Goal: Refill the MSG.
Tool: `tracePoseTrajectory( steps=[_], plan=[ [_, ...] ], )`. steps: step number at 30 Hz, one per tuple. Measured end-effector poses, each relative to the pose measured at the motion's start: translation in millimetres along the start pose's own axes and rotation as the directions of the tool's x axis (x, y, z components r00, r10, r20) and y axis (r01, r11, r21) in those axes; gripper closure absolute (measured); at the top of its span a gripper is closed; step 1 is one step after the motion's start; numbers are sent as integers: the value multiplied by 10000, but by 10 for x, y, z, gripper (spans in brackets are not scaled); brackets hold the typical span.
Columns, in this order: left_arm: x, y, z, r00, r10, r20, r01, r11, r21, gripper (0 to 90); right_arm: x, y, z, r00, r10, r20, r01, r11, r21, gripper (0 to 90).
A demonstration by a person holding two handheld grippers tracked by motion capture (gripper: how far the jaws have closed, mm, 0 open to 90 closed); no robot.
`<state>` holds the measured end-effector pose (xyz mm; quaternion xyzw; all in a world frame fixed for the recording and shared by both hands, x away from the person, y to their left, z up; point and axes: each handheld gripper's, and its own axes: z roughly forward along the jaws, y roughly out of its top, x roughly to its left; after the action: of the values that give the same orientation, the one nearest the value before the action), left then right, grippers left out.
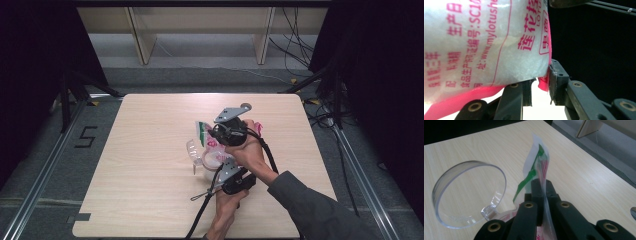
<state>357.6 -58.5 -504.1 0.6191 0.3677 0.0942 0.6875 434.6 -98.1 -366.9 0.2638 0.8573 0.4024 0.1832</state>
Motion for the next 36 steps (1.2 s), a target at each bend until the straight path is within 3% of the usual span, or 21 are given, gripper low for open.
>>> tracePoseTrajectory(
  steps=[1, 2, 4, 6, 8, 12, 15, 16, 20, 22, 24, 25, 26, 27, 28, 30, 36],
  plan=[
    [1, 4, -3, 10000, 29, -7, -29, 10000, 11, 741, 2, 0, 6, 9999, 69, -94, -69, 10000, 45, 900],
    [29, 11, -26, 9990, 447, -48, -445, 9986, 296, 741, -3, 6, -7, 9998, 129, -160, -128, 9999, 105, 900],
    [42, 4, -14, 9990, 410, 203, -413, 9991, 112, 741, -26, 15, -5, 9994, -302, -170, 300, 9995, -103, 900],
    [13, 5, -17, 9997, 254, -62, -253, 9994, 226, 742, 1, -5, 9, 9999, 53, -131, -52, 10000, 81, 900],
    [25, -2, -1, 9995, 228, 212, -226, 9997, -67, 742, 2, -2, 5, 9998, 79, -174, -77, 9999, 116, 900],
    [15, 6, -17, 9996, 284, -25, -284, 9994, 182, 742, -10, 1, 0, 9998, 27, -208, -27, 10000, -16, 900],
    [27, -3, -2, 9995, 260, 182, -260, 9997, -22, 742, -1, -1, 6, 10000, 14, -48, -14, 10000, -90, 900],
    [18, 7, -19, 9995, 301, -53, -299, 9993, 207, 742, -6, 3, -7, 9997, 156, -172, -155, 9999, 50, 900],
    [17, 5, -14, 9995, 306, -12, -306, 9994, 186, 742, -19, 5, 2, 9997, -157, -212, 156, 9999, -6, 900],
    [24, 2, -1, 9994, 305, 174, -305, 9995, 4, 742, -16, 5, 1, 9997, -69, -218, 69, 10000, 20, 900],
    [-1, 1, 14, 9997, 18, 260, -10, 9996, -300, 742, -14, 12, -11, 9999, -103, -135, 103, 9999, -6, 900],
    [13, 3, 6, 9997, 163, 200, -160, 9997, -161, 742, -14, 14, -11, 9999, -109, -60, 109, 9999, -122, 900],
    [22, 5, 0, 9994, 297, 187, -297, 9996, -43, 742, -7, 11, -15, 9998, 177, -65, -178, 9998, -121, 900],
    [16, 5, 3, 9995, 237, 209, -235, 9997, -94, 742, -5, 9, -13, 9999, 150, -59, -150, 9998, -115, 900],
    [31, 7, -9, 9987, 475, 178, -477, 9988, 86, 742, -4, 9, -12, 10000, 56, -56, -56, 10000, -43, 900],
    [4, 0, 15, 9997, 38, 235, -31, 9996, -282, 742, -14, 13, -6, 9998, -146, -97, 146, 9999, -6, 900],
    [-1, 8, 3, 10000, 59, 72, -58, 9999, -148, 741, -7, 19, -1, 9997, -95, -204, 96, 9999, 44, 900]
  ],
)
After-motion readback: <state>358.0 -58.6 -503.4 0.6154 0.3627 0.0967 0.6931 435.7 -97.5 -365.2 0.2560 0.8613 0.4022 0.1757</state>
